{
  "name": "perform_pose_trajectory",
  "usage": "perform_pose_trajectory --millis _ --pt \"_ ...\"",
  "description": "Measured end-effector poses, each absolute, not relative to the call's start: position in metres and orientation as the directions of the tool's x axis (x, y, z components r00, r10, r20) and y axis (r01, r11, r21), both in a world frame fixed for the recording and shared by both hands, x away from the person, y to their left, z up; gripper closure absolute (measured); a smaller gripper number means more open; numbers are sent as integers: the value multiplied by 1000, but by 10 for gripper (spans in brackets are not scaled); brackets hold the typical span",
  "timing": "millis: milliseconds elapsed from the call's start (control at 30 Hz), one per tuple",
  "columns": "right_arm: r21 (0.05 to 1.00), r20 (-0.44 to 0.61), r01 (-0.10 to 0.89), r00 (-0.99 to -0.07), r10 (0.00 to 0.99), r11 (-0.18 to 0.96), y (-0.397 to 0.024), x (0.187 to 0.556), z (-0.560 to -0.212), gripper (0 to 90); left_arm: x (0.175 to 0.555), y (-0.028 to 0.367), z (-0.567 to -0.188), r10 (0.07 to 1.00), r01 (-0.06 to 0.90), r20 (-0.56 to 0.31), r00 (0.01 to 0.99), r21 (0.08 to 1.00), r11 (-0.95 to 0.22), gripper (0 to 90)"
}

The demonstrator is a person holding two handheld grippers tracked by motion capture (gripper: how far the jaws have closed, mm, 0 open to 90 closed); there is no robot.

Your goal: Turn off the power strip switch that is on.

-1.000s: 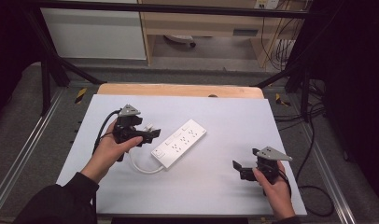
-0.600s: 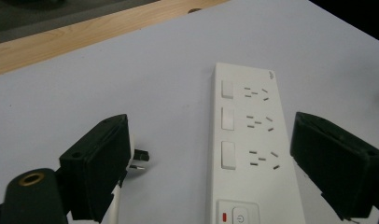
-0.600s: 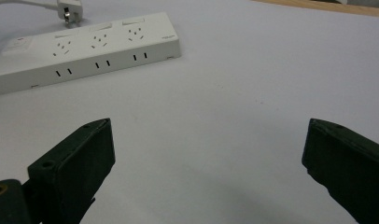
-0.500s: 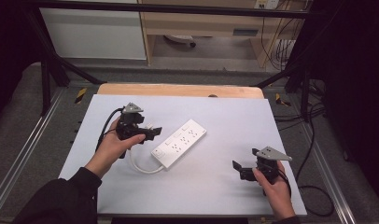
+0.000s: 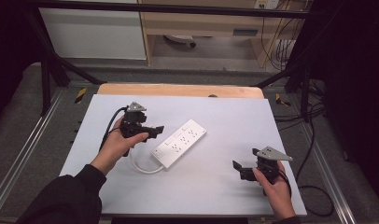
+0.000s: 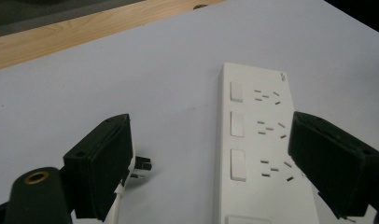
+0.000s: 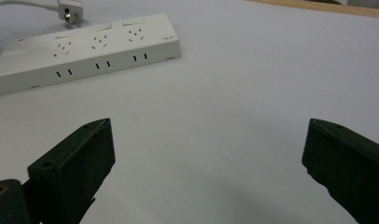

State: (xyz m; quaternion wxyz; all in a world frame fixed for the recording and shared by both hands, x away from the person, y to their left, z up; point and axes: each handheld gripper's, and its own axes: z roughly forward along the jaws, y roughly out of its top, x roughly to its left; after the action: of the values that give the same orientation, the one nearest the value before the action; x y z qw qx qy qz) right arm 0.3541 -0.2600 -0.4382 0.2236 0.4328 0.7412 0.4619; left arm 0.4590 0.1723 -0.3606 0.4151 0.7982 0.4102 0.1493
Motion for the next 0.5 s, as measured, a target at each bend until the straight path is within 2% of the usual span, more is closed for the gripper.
perform_pose_trajectory --millis 267,500 --pt "879 69 434 -526 847 197 -260 354 -438 30 467 171 -367 789 543 -107 605 780 -311 167" --pt "879 71 434 -527 847 196 -260 354 -438 29 470 167 -371 787 544 -106 607 778 -315 230"
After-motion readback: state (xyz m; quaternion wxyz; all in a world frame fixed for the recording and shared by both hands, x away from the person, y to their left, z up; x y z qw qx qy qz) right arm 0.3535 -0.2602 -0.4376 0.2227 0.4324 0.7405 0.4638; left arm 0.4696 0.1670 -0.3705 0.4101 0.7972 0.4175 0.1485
